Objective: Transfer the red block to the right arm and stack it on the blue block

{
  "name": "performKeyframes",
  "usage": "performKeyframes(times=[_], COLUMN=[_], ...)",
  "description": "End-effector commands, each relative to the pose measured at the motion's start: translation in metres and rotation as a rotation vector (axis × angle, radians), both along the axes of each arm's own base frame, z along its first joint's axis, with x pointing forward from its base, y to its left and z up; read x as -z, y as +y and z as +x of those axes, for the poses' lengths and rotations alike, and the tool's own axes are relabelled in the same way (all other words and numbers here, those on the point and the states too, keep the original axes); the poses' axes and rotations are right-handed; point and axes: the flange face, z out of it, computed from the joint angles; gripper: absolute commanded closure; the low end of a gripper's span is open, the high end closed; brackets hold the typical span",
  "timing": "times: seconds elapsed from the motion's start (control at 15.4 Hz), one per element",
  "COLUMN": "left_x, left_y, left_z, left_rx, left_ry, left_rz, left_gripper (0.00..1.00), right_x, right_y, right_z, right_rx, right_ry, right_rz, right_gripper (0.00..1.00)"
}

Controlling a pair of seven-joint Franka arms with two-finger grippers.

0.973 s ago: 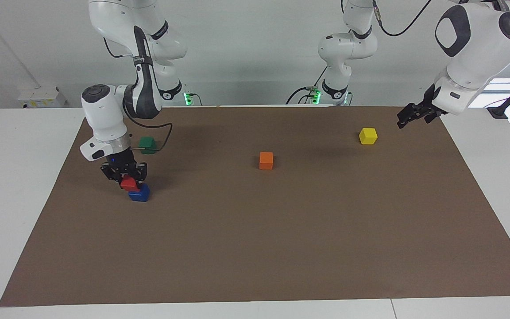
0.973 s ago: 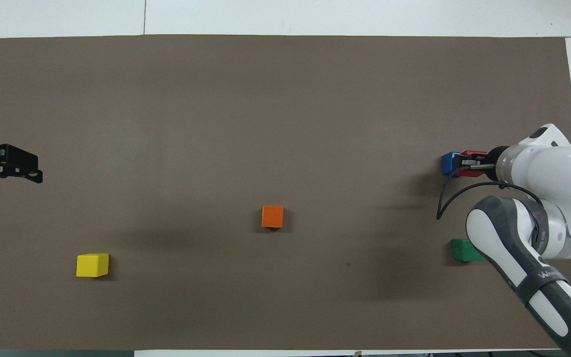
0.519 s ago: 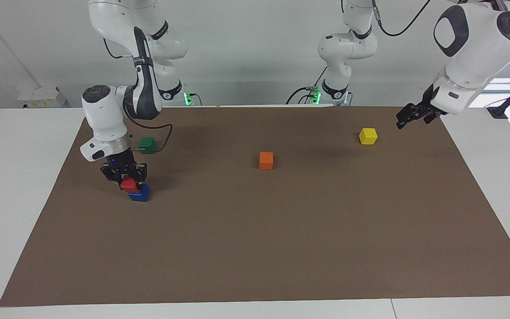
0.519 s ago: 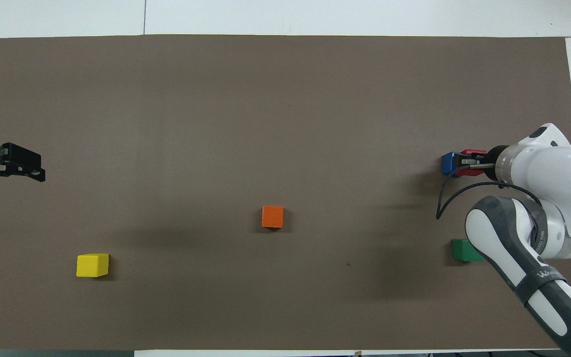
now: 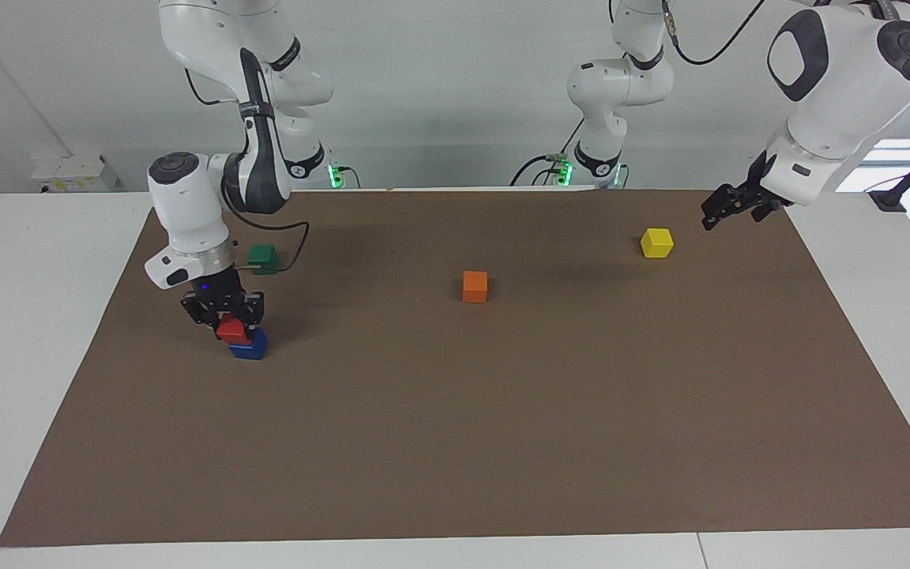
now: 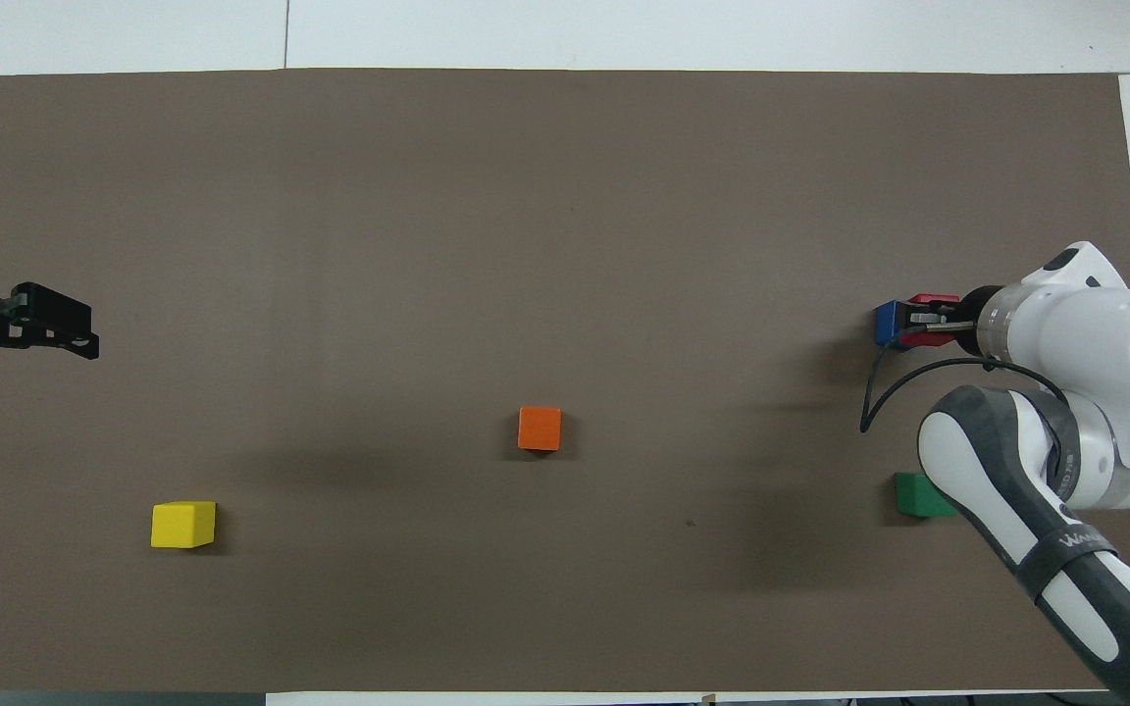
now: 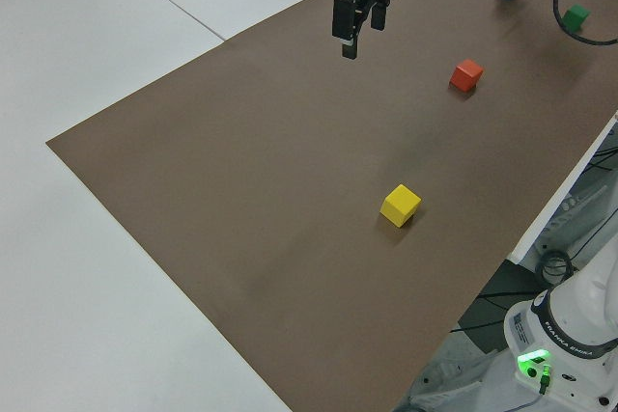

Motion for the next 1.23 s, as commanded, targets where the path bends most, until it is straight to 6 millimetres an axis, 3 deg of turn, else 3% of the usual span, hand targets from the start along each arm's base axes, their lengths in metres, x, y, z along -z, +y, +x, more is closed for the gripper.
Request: performKeyframes(times=[0.0, 0.45, 0.58, 0.65, 0.71, 0.78, 1.04, 1.17], left_x=[-0.003, -0.016, -0.031, -0.033, -0.033, -0.033, -0.034, -0.030], left_y=[0.000, 0.000, -0.015, -0.023, -0.027, -0.026, -0.022, -0.020], left_z=[-0.002, 0.010, 0.012, 0.012, 0.010, 0.008, 0.005, 0.002], left_rx=[0.001, 0.005, 0.033, 0.047, 0.053, 0.051, 0.037, 0.034], left_ry=[-0.013, -0.089, -0.118, -0.123, -0.126, -0.123, -0.118, -0.106], left_rz=[0.017, -0.016, -0.016, -0.015, -0.018, -0.019, -0.018, -0.017], left_gripper=[0.00, 0.00, 0.00, 0.00, 0.00, 0.00, 0.00, 0.00], right_x=[0.009, 0.010, 0.010, 0.010, 0.010, 0.010, 0.010, 0.008], right_y=[0.003, 0.004, 0.004, 0.004, 0.004, 0.004, 0.004, 0.003], right_z=[0.006, 0.006, 0.006, 0.005, 0.005, 0.005, 0.005, 0.007], right_rx=[0.015, 0.013, 0.011, 0.011, 0.011, 0.010, 0.013, 0.014], right_ry=[-0.002, 0.001, 0.005, 0.008, 0.008, 0.009, 0.015, 0.023], right_rz=[-0.013, -0.014, -0.014, -0.014, -0.014, -0.015, -0.014, -0.014], right_gripper=[1.00, 1.00, 1.00, 0.89, 0.65, 0.48, 0.20, 0.00])
